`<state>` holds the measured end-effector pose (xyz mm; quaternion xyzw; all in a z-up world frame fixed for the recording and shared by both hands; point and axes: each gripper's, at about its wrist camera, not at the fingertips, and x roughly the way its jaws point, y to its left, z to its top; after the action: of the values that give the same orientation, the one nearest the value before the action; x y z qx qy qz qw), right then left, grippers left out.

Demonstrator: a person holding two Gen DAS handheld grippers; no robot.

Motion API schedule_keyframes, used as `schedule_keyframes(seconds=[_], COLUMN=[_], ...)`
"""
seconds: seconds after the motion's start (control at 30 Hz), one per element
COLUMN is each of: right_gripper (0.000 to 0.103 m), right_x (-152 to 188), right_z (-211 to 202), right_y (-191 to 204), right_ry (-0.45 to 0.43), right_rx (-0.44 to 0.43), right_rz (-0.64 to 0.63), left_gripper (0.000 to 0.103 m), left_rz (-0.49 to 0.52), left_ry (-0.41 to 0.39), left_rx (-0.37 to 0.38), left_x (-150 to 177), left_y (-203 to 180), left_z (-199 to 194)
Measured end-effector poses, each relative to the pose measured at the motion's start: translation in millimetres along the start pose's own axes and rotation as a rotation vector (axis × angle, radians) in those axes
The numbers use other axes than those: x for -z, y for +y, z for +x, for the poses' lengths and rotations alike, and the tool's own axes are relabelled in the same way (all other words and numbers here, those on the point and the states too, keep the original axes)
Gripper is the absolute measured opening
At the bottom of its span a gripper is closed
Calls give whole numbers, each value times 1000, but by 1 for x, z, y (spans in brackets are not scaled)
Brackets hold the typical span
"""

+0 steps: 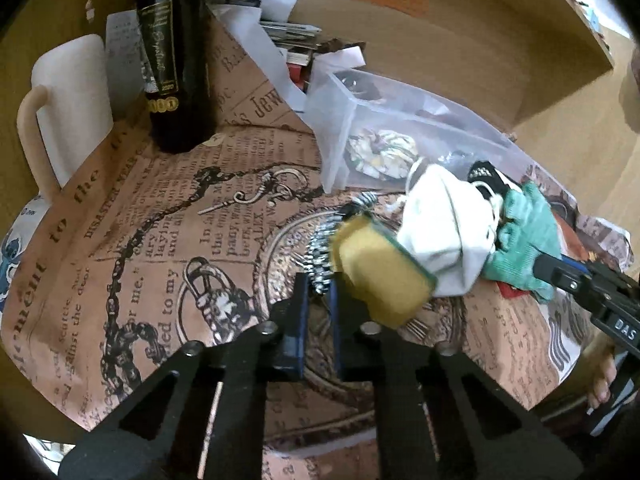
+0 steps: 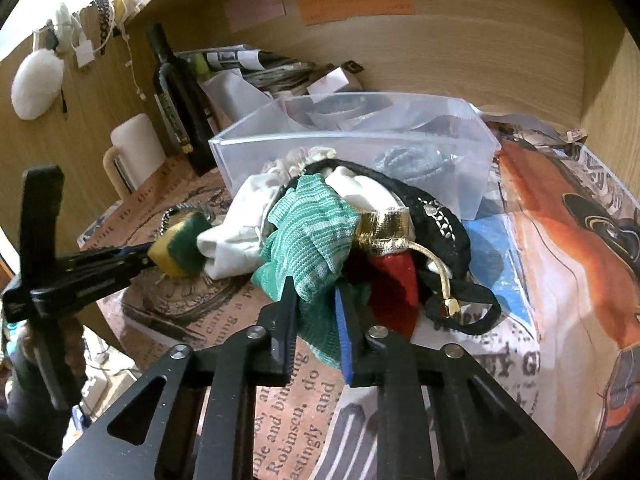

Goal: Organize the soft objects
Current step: 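Grasp the green knit cloth with the right tool while the left tool grasps the beaded chain, then carry both held items over the clear box and release them inside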

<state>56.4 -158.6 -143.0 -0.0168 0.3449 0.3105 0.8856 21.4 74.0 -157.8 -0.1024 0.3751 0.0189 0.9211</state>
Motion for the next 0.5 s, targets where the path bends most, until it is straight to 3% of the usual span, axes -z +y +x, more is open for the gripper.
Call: schedule_keyframes(seconds=[0.5], right_gripper=[14], right_x=[-35], right_z=[-46], right_y=[-3], right_ry=[-178], right_rx=[23], right_rz=[-20], left_gripper=[5], left_rz=[17], left_ry=[-124], left_rx=[-24], left_x=[-37], left_y=[0], left_z=[-28])
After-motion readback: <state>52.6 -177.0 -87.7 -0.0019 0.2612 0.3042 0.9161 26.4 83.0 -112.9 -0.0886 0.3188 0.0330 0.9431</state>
